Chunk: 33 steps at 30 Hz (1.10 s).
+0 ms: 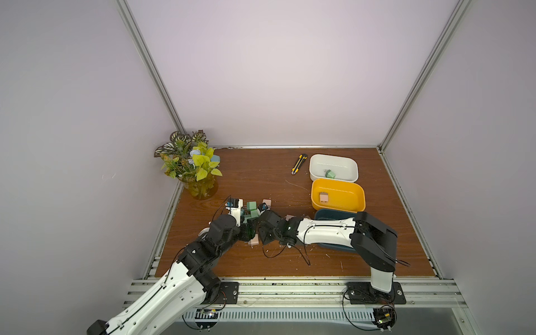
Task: Place the plugs by color into the storage box
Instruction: Pick up the plug from the center of the board.
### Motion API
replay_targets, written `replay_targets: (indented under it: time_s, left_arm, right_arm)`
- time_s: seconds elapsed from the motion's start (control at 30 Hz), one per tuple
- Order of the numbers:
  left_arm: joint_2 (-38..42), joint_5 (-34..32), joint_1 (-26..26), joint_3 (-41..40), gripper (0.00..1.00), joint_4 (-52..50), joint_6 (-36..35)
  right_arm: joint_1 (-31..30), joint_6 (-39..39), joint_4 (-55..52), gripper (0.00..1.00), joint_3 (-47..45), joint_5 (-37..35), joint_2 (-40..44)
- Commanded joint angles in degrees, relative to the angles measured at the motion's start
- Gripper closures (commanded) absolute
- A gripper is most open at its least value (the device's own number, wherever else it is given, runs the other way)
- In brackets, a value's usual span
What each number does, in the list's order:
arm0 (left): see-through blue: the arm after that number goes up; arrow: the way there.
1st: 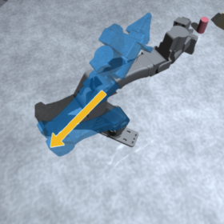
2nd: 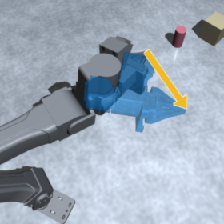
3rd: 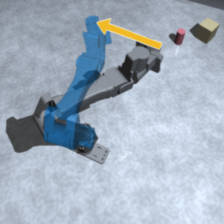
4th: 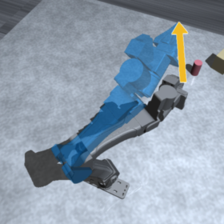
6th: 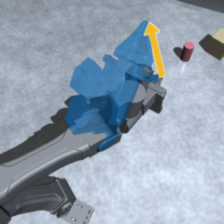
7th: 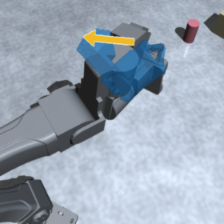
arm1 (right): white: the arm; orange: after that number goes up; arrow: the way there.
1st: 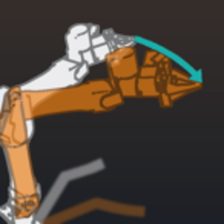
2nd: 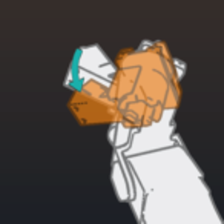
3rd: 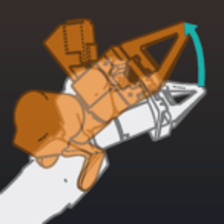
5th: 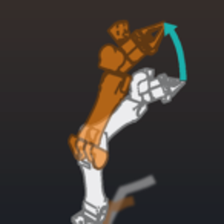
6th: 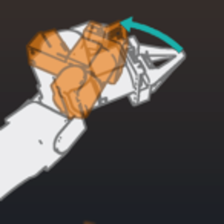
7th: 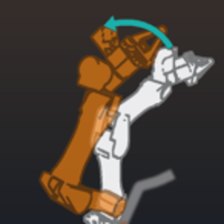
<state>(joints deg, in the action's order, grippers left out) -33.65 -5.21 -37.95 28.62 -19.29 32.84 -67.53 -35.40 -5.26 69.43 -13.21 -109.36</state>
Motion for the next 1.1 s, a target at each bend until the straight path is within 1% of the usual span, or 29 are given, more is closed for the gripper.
replay_targets:
  time_s: [0.0, 0.17, 0.37, 0.63, 0.77, 0.87, 1.07]
  left_arm:
    - [0.69, 0.2, 0.47, -0.6, 0.33, 0.93, 0.38]
    - [0.69, 0.07, 0.51, -0.67, 0.34, 1.01, 0.29]
    - [0.6, 1.08, 0.47, -0.48, 0.34, 1.36, -0.61]
    - [-1.14, 0.68, 0.51, 0.46, 0.36, 2.08, -1.55]
    - [-3.41, 2.04, 0.51, 0.47, 0.37, 4.95, -1.76]
    - [-6.33, 4.14, 0.39, 0.61, 0.37, 7.85, -1.82]
    - [-12.57, 8.33, -0.07, 1.21, 0.38, 14.26, -0.86]
  right_arm:
    - [-0.32, -0.59, -0.45, 0.58, 1.81, -0.57, 0.19]
    - [-0.28, -0.33, -0.57, 0.61, 1.68, -1.01, 1.04]
    - [-0.25, -0.24, 1.74, 0.7, 0.58, -0.03, 3.48]
    - [0.36, 1.13, -0.58, 0.73, 0.09, -2.63, 8.18]
    - [2.11, 0.86, -0.08, 0.74, -4.01, -3.0, 13.81]
    - [3.72, 0.52, -0.19, 0.74, -7.53, -4.76, 18.77]
    - [8.72, -0.12, -1.9, 0.74, -14.93, -7.22, 27.99]
